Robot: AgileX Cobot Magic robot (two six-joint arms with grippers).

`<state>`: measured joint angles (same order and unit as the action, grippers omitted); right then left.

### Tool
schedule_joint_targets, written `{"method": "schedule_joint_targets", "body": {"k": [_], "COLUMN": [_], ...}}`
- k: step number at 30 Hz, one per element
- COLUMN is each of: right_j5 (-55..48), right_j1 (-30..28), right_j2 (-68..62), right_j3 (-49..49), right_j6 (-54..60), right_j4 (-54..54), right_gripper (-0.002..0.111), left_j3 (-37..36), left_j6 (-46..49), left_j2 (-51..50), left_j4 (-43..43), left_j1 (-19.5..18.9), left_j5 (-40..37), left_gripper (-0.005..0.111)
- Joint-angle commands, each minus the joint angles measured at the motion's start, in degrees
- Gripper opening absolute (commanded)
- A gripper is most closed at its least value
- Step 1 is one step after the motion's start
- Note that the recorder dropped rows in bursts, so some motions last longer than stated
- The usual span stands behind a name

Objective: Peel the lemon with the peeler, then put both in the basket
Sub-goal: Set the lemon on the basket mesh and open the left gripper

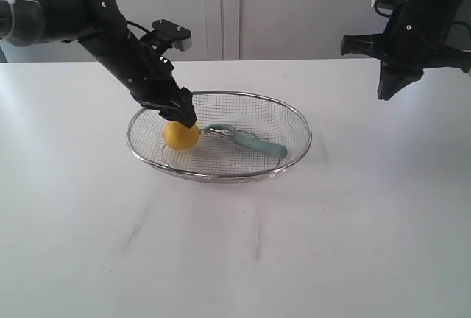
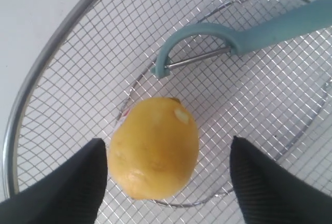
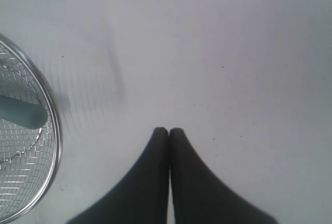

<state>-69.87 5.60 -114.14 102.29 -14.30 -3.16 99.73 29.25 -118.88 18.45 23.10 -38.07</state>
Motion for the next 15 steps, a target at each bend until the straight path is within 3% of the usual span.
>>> {"method": "schedule_joint_targets", "body": {"k": [1, 8, 15], "right_j5": [-0.1, -0.1, -0.1], "right_j1": [-0.4, -0.4, -0.4], "right_j2": [0.5, 0.5, 0.5], "right_j3": [0.5, 0.5, 0.5], "right_j6": [-0.1, -0.1, -0.1], "right_j4": [0.4, 0.4, 0.4], "right_gripper": [0.0, 0.0, 0.0], "left_j3": [0.3, 0.3, 0.3], "left_j6": [-2.0, -4.4, -7.0], "left_j2": [2.3, 3.3, 4.5], "left_j4": [0.4, 0.4, 0.7], "left_j1": [-0.1, -0.1, -0.1], "left_j5": [-2.7, -5.2, -10.6], "left_gripper": [0.07, 0.066, 0.024]}}
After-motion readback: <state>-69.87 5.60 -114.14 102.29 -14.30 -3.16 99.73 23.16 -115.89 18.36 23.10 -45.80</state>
